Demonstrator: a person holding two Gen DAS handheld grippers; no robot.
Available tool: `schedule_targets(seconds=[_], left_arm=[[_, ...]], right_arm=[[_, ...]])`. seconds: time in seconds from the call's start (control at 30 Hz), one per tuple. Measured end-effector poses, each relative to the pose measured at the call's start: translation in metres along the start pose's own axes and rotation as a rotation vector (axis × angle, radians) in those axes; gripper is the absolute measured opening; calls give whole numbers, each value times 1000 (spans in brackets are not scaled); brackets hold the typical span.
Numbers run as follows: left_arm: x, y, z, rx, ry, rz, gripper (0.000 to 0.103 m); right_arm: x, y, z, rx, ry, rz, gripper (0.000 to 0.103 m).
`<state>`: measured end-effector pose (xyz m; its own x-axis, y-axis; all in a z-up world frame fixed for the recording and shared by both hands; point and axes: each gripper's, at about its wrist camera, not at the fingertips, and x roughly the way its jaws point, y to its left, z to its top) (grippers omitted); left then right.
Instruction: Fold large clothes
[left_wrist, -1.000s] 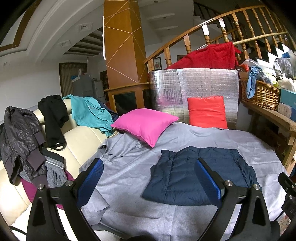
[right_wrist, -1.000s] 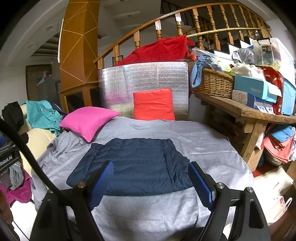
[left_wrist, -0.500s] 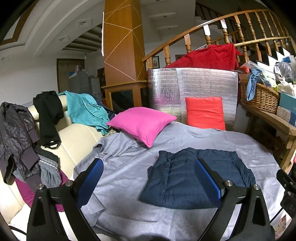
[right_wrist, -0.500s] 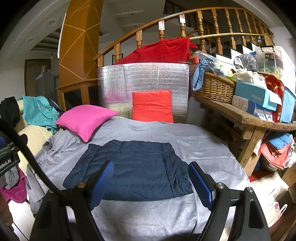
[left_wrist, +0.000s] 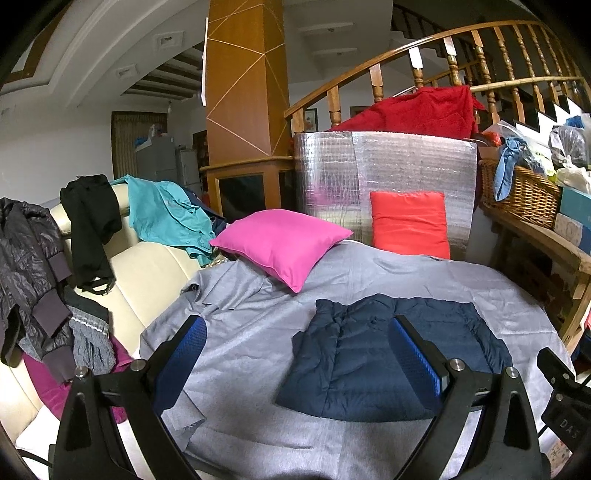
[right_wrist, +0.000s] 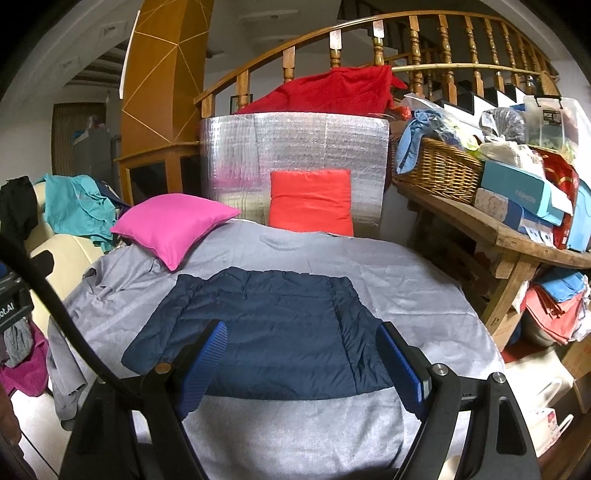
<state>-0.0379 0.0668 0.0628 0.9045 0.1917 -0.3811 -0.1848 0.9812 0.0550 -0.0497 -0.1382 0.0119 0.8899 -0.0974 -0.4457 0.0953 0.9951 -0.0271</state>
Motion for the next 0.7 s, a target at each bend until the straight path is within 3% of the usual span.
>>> schedule_targets(seconds=[0.53, 0.63, 0.7], left_arm=[[33, -9, 3, 12, 23, -24, 98], [58, -6, 9, -19, 44, -109, 98], [90, 3, 13, -61, 97, -102, 98]], right_arm=[[35, -3, 4, 6, 31, 13, 85], [53, -16, 12, 34, 36, 33, 85], [71, -36, 19, 73, 41, 17, 86]])
